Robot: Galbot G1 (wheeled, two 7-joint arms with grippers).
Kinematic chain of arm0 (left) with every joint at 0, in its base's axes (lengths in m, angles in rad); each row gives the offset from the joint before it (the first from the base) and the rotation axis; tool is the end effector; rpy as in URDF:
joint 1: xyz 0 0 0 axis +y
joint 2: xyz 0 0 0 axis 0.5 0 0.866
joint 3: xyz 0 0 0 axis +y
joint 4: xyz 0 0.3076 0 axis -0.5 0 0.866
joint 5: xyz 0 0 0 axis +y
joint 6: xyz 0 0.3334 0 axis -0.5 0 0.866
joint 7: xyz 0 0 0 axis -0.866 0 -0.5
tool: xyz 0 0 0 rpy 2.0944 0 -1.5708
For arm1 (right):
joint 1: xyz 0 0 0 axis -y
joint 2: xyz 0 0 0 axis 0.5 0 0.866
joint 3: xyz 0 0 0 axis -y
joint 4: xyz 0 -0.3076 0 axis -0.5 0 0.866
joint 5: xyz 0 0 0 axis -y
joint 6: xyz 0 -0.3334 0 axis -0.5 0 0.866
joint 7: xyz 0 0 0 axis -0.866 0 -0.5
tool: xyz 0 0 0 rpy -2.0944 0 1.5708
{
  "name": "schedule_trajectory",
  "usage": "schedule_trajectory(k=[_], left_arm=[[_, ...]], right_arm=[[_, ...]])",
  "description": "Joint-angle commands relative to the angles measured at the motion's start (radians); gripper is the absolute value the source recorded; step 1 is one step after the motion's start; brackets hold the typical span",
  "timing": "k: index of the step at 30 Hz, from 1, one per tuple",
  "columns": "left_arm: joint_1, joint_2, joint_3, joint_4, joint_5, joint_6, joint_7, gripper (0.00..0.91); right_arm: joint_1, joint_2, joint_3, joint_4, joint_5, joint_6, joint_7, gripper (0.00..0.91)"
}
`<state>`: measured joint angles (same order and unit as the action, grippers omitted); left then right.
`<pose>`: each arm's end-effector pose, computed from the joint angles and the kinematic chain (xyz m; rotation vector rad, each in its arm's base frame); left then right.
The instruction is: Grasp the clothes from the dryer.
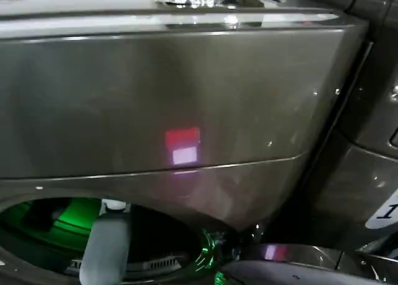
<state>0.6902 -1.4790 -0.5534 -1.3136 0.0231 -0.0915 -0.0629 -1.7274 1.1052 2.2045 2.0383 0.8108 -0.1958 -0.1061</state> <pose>0.4382 0.0455 -0.2527 -0.1703 2.9382 0.1450 -0.0303 -0.3350 0.0145 1.1577 2.4046 -0.5164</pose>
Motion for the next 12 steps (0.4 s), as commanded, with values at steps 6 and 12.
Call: schedule_trajectory(k=[6,12], left_arm=[[0.02,-0.003,-0.008,-0.027,-0.012,0.002,0.007,0.0],[0.02,-0.007,-0.011,-0.028,-0.009,0.002,0.011,0.0]], right_arm=[[-0.01,-0.001,0.024,-0.005,0.002,0.0,-0.012,0.907],[-0.017,-0.004,0.035,-0.003,0.004,-0.001,-0.016,0.907]])
